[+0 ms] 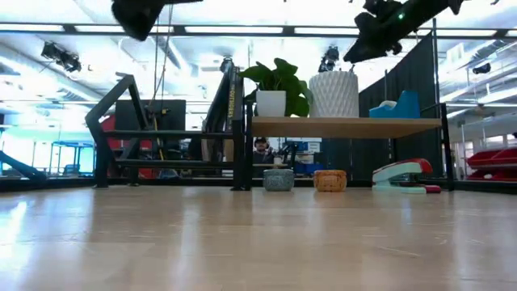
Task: Stock shelves
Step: Remove the purple pen from the white pen organizer on the shelf
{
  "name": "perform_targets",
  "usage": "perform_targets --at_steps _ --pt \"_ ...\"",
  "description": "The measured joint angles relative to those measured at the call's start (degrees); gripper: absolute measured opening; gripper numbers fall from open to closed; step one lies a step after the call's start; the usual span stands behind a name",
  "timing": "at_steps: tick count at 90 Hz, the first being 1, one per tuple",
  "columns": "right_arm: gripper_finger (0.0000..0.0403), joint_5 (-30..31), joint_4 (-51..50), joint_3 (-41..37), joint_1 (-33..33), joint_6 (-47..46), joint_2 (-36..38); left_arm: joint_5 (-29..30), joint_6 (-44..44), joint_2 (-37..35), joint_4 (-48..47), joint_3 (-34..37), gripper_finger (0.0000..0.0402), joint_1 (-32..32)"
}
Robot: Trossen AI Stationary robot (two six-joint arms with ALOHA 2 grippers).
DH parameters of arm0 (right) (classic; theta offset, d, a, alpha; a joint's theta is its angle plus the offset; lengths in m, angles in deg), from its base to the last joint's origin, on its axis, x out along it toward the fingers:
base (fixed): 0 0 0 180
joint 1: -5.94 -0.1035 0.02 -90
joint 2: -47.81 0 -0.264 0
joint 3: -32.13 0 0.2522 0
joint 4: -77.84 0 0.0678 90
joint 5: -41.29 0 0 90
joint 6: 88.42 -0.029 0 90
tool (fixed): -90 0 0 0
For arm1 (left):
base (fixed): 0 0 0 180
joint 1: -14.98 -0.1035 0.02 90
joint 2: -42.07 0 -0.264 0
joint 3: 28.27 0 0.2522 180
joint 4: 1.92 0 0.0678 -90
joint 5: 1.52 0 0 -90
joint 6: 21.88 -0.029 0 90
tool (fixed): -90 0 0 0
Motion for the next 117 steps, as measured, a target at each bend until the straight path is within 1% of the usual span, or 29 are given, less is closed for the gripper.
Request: perform_targets --at_steps 8,20,30,42,50,57,62,73,80,92,102,110,117 --pt "0.0134 -1.2 1.2 -0.1 1.5 0.7 -0.3 0.0 -2.6 0.0 0.9 0.0 0.0041 -0.9" --pt "0.0129 -1.4 1.2 -0.1 3.6 1.0 -1.6 0.0 -2.9 0.0 0.8 0.0 0.0041 -2.2" --pt "0.0133 -1.5 3.3 -0.1 4.2 2.7 -2.3 0.0 -2.9 0.0 0.8 0.0 0.0041 -2.6" --pt "0.0160 -4.1 10.3 -0.1 4.2 4.9 -1.7 0.0 -3.7 0.0 0.8 0.0 0.0041 -2.6" --pt "0.0188 -3.9 13.2 -0.1 4.1 5.3 -1.1 0.0 -4.2 0.0 0.8 0.0 0.0041 -2.6" --pt "0.0211 -1.7 11.6 -0.1 4.8 4.1 -1.2 0.0 -4.2 0.0 0.8 0.0 0.0041 -2.6" --pt "0.0223 -1.6 9.2 -0.1 5.7 2.9 -1.7 0.0 -4.2 0.0 0.8 0.0 0.0041 -2.6" --pt "0.0235 -5.9 5.6 -0.1 6.5 0.7 -4.5 0.0 -4.2 0.0 0.8 0.0 0.0041 -2.6" --pt "0.0234 -6.3 6.6 -0.1 6.4 -0.6 -6.3 0.0 -4.2 0.0 0.8 0.0 0.0041 -2.6" --pt "0.0226 -2.4 9.8 -0.1 6.5 -3.0 -8.7 0.0 -4.2 0.0 0.8 0.0 0.0041 -2.6" --pt "0.0216 -1.1 10.6 -0.1 6.5 -4.2 -9.8 0.0 -4.2 0.0 0.8 0.0 0.0041 -2.6" --pt "0.0200 -1.0 10.6 -0.1 6.6 -5.0 -10.0 0.0 -3.9 0.0 0.8 0.0 0.0041 -2.6" --pt "0.0174 -1.1 10.6 -0.1 6.6 -5.7 -10.0 0.0 -3.9 0.0 0.8 0.0 0.0041 -2.6"
